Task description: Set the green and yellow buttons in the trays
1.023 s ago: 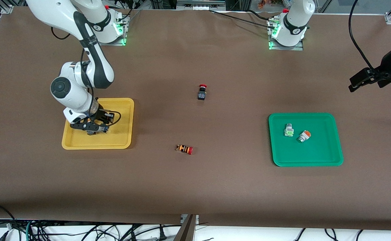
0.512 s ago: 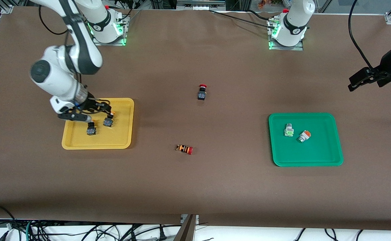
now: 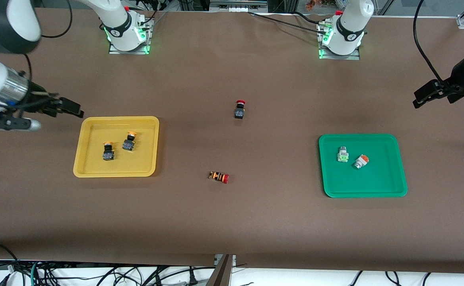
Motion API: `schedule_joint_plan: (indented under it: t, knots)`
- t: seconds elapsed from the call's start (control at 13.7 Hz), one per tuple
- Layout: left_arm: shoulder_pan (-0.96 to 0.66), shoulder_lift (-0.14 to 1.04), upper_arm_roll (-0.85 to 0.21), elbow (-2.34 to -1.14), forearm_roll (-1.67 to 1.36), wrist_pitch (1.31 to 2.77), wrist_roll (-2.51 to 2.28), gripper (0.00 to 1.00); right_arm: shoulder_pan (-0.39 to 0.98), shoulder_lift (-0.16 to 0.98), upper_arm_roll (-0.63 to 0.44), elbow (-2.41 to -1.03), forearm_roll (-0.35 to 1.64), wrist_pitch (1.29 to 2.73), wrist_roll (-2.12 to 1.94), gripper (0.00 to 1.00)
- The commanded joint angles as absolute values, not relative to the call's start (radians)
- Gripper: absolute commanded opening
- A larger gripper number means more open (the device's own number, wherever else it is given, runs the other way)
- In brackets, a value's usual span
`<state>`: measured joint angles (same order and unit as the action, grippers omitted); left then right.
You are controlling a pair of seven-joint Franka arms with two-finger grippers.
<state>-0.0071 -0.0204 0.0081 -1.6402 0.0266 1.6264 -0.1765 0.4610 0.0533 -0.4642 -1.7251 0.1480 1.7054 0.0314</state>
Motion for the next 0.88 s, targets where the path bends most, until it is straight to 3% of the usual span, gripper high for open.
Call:
schedule_joint_plan:
  t: [0.0,0.58,0.73,0.8]
  knots:
    - [-0.009,-0.029,0.005,-1.629,0.017,1.605,-0.186,1.00,0.463,0.086,-0.463,-1.600,0.135,1.626,0.018,0.99]
    - [-0.009,-0.029,0.006,-1.629,0.017,1.603,-0.186,1.00,0.451,0.160,-0.462,-1.563,-0.003,1.634,0.021,0.99]
    - [-0.009,-0.029,0.005,-1.629,0.017,1.605,-0.186,1.00,0.431,0.172,-0.431,-1.563,-0.003,1.650,0.031,0.99]
    - [-0.009,-0.029,0.006,-1.629,0.017,1.605,-0.186,1.00,0.341,0.161,-0.349,-1.568,-0.005,1.658,0.031,0.99]
